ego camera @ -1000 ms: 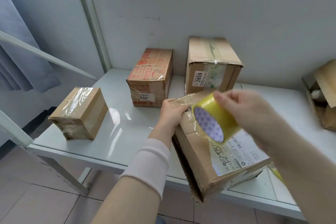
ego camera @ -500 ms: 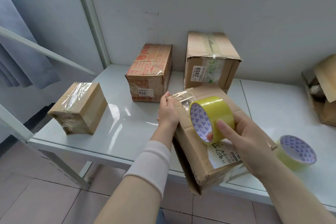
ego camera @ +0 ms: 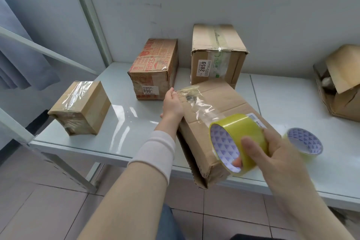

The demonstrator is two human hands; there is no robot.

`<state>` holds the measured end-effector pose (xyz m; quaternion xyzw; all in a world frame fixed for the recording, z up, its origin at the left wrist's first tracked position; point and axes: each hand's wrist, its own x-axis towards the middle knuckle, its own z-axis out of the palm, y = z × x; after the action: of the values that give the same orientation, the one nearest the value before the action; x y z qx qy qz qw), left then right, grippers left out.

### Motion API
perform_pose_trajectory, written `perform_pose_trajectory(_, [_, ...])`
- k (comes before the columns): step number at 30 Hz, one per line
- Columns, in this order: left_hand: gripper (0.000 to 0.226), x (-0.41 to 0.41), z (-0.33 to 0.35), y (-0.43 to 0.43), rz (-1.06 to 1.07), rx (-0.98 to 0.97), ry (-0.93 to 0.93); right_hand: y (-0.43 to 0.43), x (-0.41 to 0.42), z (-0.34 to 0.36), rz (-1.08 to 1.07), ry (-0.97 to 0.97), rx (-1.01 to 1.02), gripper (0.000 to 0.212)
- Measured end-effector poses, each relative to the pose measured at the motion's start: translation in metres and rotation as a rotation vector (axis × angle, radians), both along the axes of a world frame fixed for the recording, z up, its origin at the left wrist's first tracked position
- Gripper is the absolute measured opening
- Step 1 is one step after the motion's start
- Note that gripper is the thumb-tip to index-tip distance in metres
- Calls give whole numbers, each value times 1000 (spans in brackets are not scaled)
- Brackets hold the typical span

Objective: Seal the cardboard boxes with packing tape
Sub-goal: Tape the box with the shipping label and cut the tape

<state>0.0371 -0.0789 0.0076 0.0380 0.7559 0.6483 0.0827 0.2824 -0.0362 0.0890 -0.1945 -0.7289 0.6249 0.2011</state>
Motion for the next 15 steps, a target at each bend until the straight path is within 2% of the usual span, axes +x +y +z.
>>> perform_pose_trajectory(5, [41,0,-1,0,5,-22,0,-8,34,4,-87,-155,8,37])
perform_pose_trajectory(10, [42,0,-2,-1,-9,-36,-2,-10,45,-49,-127,-295,-39,16])
perform_pose_trajectory(11, [43,0,0,-1,-11,-74,7,-10,43,-56,-130,-299,-39,15])
perform_pose_trajectory(13, [48,5,9,-8,4,-289,83,-12,39,-64,-140,-271,-37,15])
perform_pose_trajectory(15, [58,26,21,-18,-30,-460,284,-13,37,-67,-152,-229,-47,16])
